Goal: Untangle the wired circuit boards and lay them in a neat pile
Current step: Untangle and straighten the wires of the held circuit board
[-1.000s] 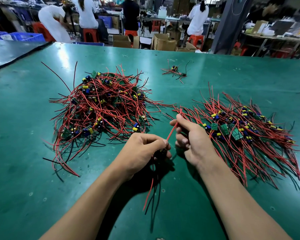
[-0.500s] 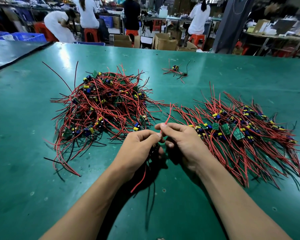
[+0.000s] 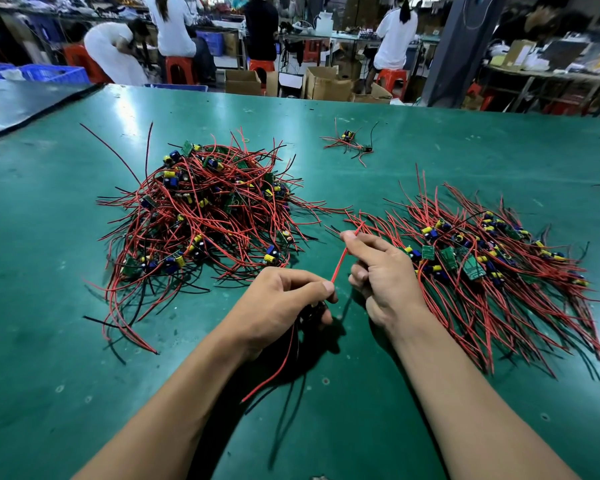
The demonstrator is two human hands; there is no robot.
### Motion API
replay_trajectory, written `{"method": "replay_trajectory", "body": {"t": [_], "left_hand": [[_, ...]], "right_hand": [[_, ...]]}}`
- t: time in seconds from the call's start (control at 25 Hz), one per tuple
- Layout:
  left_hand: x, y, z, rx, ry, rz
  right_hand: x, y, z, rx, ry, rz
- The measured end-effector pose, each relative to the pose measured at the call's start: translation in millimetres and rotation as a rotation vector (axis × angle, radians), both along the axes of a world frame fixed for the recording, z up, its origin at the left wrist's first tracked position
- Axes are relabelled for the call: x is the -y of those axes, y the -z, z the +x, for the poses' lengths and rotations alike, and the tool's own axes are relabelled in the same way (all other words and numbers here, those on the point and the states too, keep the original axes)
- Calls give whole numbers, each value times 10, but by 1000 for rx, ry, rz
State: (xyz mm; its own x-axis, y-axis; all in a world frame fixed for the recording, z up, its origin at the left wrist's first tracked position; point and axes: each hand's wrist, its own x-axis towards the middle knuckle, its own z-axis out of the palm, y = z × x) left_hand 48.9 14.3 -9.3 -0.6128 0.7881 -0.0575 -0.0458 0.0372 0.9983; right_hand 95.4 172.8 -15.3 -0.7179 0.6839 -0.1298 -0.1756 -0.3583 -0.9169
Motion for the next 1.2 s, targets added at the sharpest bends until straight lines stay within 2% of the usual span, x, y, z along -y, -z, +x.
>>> {"method": "replay_trajectory", "body": {"t": [0.12, 0.28, 0.36, 0.44, 0.52, 0.6, 0.76, 1.0, 1.2], "left_hand": [[3, -5, 8, -22, 19, -13], [0, -9, 26, -64, 39, -39], [-2, -12, 29, -79, 36, -53], [-13, -12, 33, -73, 8, -55], [-25, -11, 39, -30, -46, -38], [-30, -14, 36, 54, -92, 2], [-28, -22, -2, 148, -121, 50], [11, -25, -28, 99, -1, 11], [56, -41, -48, 77, 94, -5]], "right_hand": [[3, -21, -24, -30, -8, -125], [-28, -101, -14, -69, -112, -403], [-46, -129, 4, -69, -147, -453], [-36, -119, 23, -17, -159, -321], [-6, -78, 46, 56, -177, -83], [21, -44, 70, 69, -278, 28], [4, -35, 111, 102, -385, 41], [-64, 25, 56, 113, -159, 68], [-85, 64, -3, 3, -33, 124]]}}
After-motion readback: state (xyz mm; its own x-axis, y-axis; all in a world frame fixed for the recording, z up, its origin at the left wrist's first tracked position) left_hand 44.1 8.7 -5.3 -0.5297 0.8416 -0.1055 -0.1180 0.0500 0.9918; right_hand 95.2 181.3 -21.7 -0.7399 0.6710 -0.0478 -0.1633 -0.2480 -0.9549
